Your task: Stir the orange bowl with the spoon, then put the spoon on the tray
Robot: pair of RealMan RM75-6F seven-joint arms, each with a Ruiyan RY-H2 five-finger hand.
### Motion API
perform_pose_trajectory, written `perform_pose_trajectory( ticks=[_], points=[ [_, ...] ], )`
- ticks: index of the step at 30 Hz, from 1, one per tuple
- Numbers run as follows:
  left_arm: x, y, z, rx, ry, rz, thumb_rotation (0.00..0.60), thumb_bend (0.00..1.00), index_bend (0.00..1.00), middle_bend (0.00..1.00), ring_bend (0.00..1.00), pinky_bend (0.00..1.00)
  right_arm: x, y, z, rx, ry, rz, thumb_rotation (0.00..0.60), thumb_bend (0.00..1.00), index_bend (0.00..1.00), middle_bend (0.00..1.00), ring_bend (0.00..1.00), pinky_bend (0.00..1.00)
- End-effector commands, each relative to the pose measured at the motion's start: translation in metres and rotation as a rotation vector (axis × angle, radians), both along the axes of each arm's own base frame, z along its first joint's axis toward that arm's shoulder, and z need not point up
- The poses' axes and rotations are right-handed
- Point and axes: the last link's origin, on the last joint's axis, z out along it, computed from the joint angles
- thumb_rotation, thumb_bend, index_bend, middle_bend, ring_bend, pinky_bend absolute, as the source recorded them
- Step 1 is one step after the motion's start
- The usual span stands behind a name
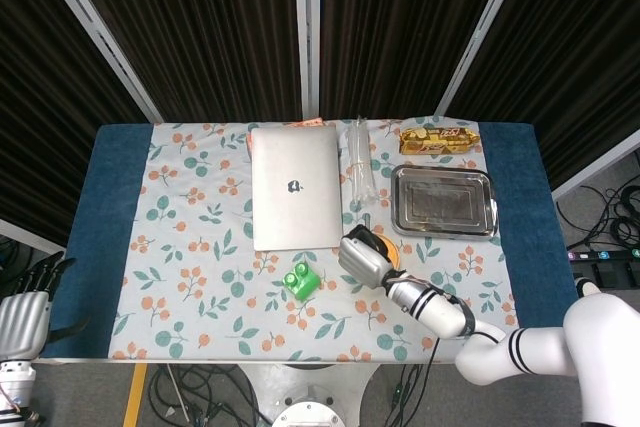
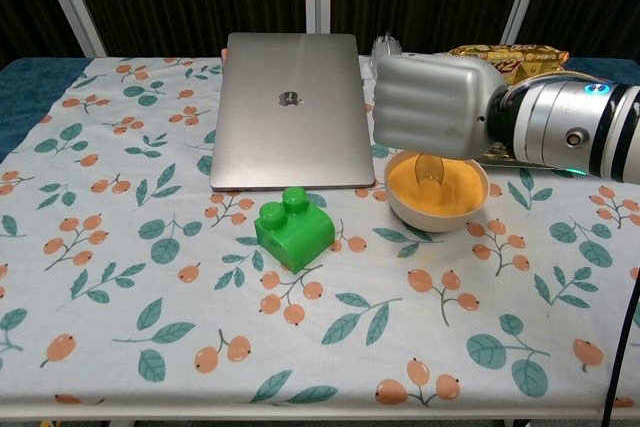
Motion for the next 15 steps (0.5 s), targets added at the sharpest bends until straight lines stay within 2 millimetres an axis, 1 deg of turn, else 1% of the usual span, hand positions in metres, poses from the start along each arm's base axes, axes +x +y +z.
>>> perform_pose_trajectory(
  ticks=[1,4,7,11,15],
  points=[
    [-0.001,-0.001,-0.001,-0.002,-0.002,0.005,0.6,0.14,0.22,0.2,0.12,0.18,-0.008,-0.003,-0.008,-0.016,0.065,0.037,0.6,0.5,0.85,0.98,0.97,1.0],
    [-0.003,-0.002,-0.002,-0.005,-0.004,0.01,0.6,0.14,0.22,0.2,0.12,0.18,-0.013,-0.009,-0.011,-0.066,0.1,0.042,0.6,0.5,0.85,0.98,0.97,1.0],
    [-0.004,-0.002,-0.001,-0.002,-0.003,0.011,0.6,0.14,0.22,0.2,0.12,0.18,-0.011,-0.015,-0.009,-0.119,0.104,0.06,0.6,0.5,0.85,0.98,0.97,1.0],
    [-0.004,-0.002,0.0,0.004,-0.004,0.008,0.6,0.14,0.22,0.2,0.12,0.18,-0.005,-0.016,0.0,-0.155,0.079,0.073,0.6,0.5,0.85,0.98,0.97,1.0],
    [-0.003,-0.001,-0.001,0.003,-0.003,0.002,0.6,0.14,0.22,0.2,0.12,0.18,0.005,-0.01,0.006,-0.132,0.047,0.077,0.6,0.5,0.85,0.98,0.97,1.0]
  ],
)
